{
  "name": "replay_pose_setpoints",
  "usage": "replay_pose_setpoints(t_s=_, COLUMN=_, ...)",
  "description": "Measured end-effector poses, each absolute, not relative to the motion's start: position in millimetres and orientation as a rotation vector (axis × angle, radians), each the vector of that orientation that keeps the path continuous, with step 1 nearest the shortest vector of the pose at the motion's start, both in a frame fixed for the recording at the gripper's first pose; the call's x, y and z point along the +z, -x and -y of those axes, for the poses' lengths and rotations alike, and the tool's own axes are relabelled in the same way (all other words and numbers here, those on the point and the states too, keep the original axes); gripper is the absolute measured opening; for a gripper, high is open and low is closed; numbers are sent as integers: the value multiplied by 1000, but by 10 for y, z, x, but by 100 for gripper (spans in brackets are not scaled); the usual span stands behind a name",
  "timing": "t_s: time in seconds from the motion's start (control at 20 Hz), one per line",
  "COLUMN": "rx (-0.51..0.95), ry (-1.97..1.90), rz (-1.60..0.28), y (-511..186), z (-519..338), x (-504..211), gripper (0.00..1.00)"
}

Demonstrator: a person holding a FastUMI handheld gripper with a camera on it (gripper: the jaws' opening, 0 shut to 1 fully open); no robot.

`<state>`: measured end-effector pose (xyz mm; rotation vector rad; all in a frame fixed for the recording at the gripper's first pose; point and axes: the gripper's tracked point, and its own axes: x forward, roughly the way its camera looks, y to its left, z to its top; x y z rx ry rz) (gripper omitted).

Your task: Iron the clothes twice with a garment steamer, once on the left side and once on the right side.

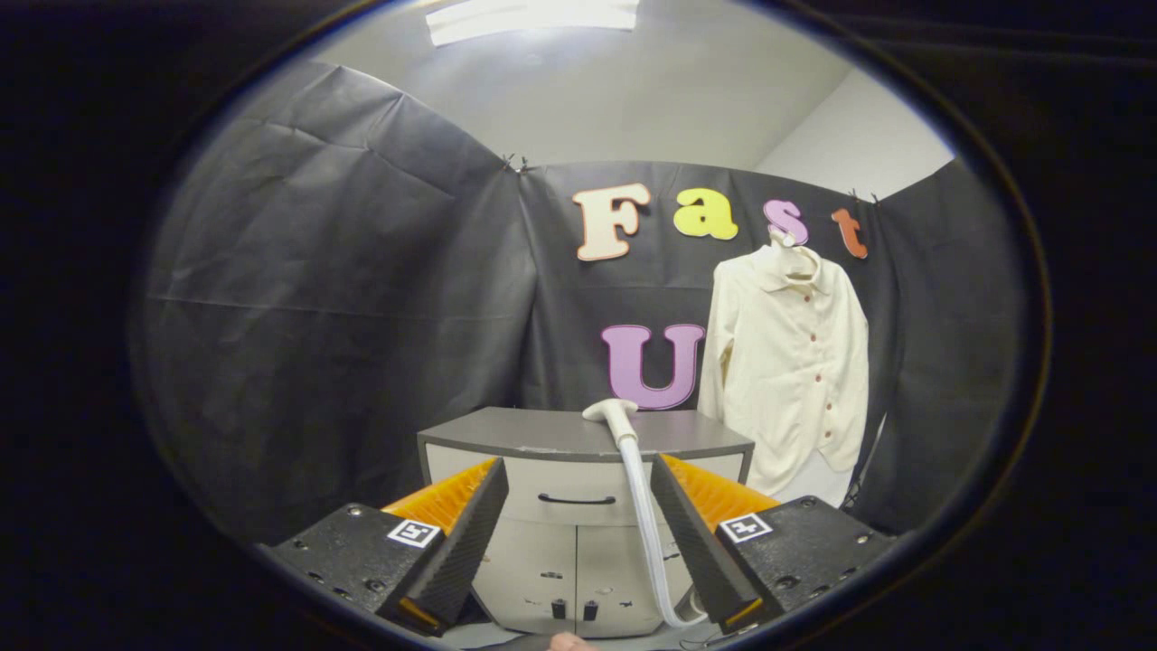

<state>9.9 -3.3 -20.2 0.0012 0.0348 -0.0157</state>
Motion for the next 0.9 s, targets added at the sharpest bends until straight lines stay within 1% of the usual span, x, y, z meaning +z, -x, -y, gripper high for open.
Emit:
replay_pose_setpoints(t_s=0.3, rx=-18, ry=29, rz=-64, y=-364, z=60, x=-277, gripper=96)
replay_pose_setpoints(t_s=0.55, rx=-19, ry=46, rz=-120, y=-748, z=172, x=-392, gripper=97)
replay_pose_setpoints(t_s=0.7, rx=-43, ry=63, rz=-120, y=-993, z=317, x=-398, gripper=97)
replay_pose_setpoints(t_s=0.9, rx=-35, ry=28, rz=-119, y=-1343, z=384, x=-442, gripper=97)
